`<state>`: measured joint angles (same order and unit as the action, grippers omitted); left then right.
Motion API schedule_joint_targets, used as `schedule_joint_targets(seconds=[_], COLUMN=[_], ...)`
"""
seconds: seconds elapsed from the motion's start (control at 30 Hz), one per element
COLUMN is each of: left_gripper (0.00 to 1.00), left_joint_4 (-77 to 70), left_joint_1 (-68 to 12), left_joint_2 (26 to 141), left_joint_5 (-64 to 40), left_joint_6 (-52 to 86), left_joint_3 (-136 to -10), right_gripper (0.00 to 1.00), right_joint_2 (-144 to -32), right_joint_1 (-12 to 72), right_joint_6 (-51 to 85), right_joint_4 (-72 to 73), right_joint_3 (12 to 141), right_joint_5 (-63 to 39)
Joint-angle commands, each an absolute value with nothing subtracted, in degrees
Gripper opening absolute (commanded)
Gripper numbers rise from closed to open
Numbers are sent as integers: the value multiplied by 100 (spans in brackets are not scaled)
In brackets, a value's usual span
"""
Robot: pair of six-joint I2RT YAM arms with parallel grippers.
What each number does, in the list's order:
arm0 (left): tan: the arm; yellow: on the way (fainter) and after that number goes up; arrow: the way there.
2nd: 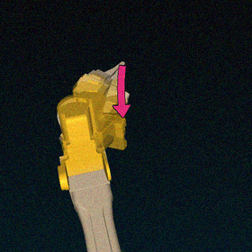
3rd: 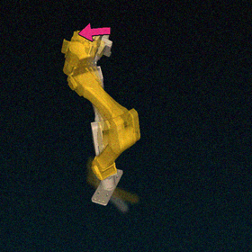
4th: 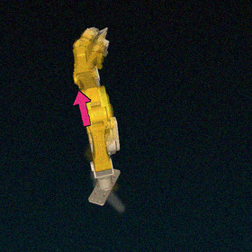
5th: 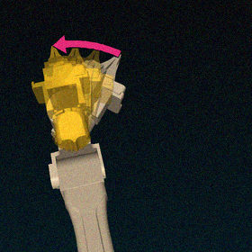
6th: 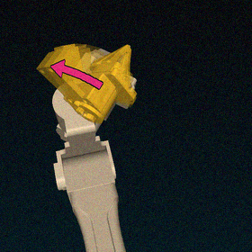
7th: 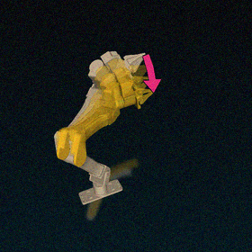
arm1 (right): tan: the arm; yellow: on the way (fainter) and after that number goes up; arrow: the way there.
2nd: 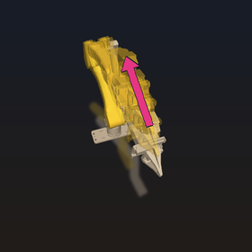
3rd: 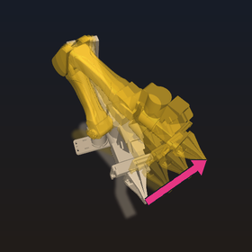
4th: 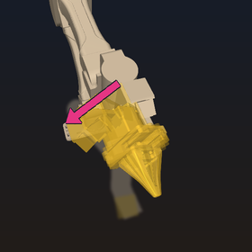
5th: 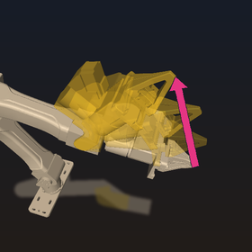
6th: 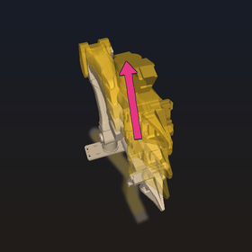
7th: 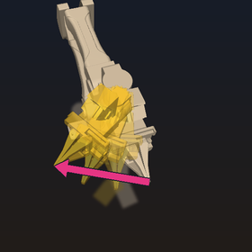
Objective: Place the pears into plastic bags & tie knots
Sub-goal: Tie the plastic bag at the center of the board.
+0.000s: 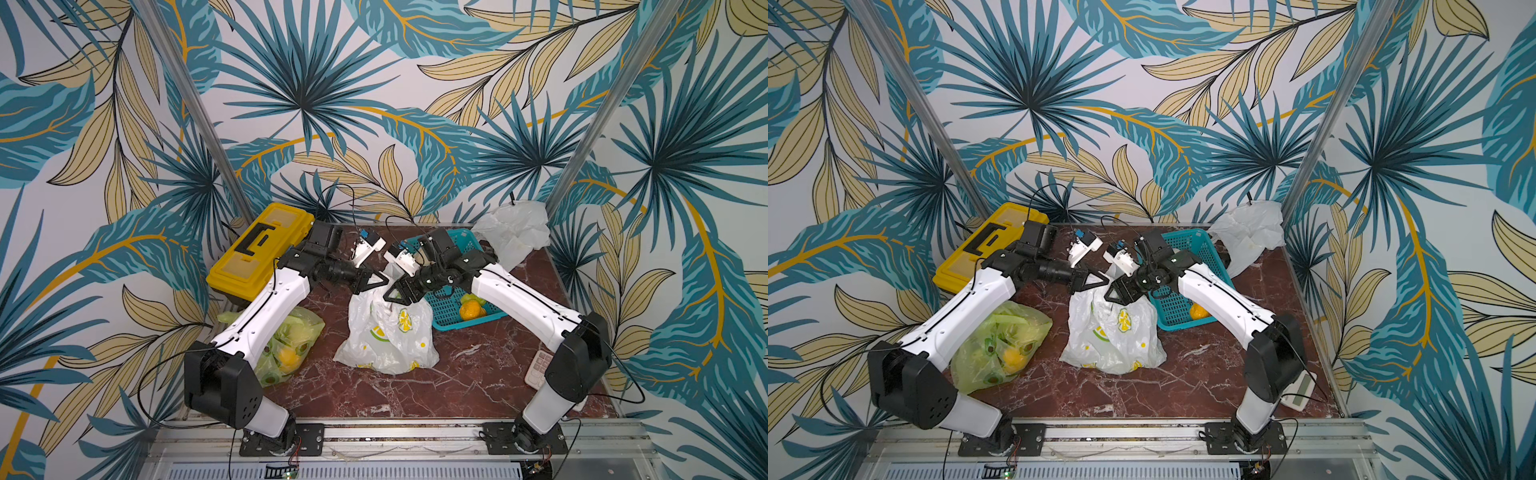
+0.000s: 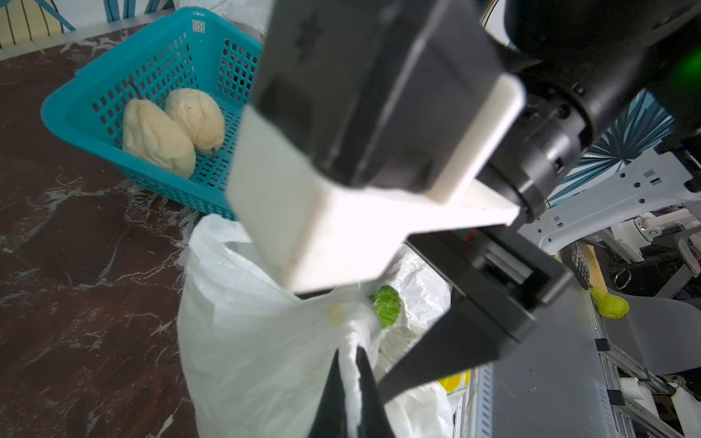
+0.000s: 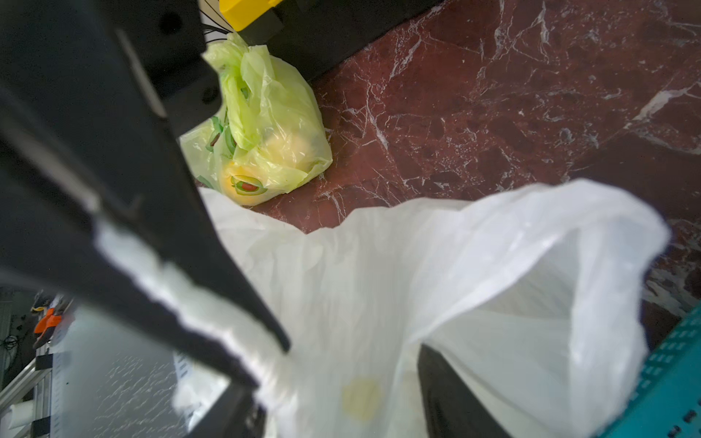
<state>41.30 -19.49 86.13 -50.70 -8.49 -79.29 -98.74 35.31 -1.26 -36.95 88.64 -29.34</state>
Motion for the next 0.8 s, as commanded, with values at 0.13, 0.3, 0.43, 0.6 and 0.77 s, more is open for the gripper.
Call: schedule_joint_targets(seconds=[0.13, 0.3, 0.43, 0.6, 0.77], left_gripper=[14, 39, 46, 46, 47], left_joint_4=[3999, 3999, 4000, 3994, 3925], left_joint_1=[-1947, -1509, -1470, -1639, -2213], left_joint_2=[8348, 8199, 8158, 7998, 7773], left_joint_5=[-5388, -5772, -5894, -6173, -6273], left_joint_6=[-536, -538, -548, -554, -532], left_joint_3=[-7800, -7373, -7230, -7178, -7143], right_gripper=[9, 1, 0, 0, 0], right_joint_2=[-9842, -9353, -9238, -9145, -9181], right_joint_1=[3596, 3701, 3816, 3897, 3902], right_joint_6=[749, 845, 874, 1048, 1346], right_joint_4=[-2580, -1098, -289, 1055, 2691], right_joint_3=[8485, 7670, 7408, 7241, 6959], right_joint_5=[-1892, -1745, -1652, -1424, -1529])
